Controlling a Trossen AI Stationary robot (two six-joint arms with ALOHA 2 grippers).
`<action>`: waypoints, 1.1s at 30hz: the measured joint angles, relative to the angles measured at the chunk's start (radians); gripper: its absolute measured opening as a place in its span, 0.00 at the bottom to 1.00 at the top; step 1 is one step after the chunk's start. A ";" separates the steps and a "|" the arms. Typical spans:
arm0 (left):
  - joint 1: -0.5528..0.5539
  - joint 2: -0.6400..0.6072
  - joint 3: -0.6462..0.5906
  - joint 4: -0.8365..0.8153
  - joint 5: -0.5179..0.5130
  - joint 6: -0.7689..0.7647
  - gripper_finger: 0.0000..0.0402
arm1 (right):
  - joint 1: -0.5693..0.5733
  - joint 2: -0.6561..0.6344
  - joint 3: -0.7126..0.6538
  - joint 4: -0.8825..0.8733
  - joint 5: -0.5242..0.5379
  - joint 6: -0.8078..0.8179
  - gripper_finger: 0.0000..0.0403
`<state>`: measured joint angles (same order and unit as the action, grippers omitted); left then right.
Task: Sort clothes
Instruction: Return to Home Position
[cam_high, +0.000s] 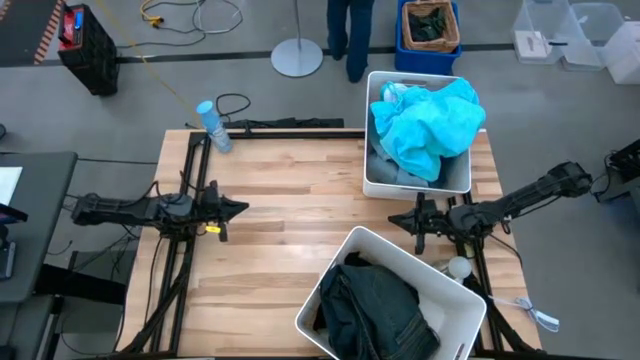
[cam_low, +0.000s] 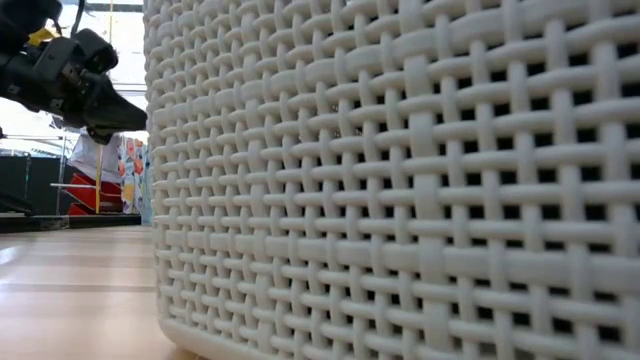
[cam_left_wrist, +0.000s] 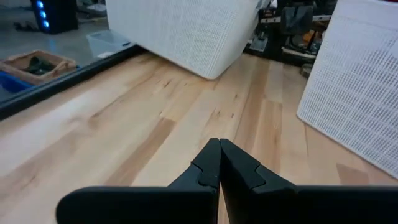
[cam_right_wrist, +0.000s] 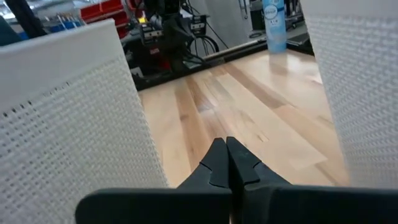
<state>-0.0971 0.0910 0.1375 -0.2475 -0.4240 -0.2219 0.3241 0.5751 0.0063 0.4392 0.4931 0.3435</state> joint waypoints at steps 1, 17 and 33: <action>0.000 -0.012 0.000 -0.020 0.000 -0.007 0.00 | 0.000 0.000 0.000 -0.006 0.000 0.000 0.00; 0.000 -0.085 -0.040 -0.007 -0.022 -0.103 0.00 | 0.001 -0.001 -0.001 -0.015 0.005 -0.030 0.01; 0.000 -0.085 -0.042 -0.013 -0.026 -0.079 0.00 | 0.033 -0.214 -0.001 -0.061 -0.016 -0.303 0.01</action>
<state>-0.0975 0.0063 0.0952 -0.2607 -0.4500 -0.3008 0.3570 0.3609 0.0051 0.3778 0.4768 0.0401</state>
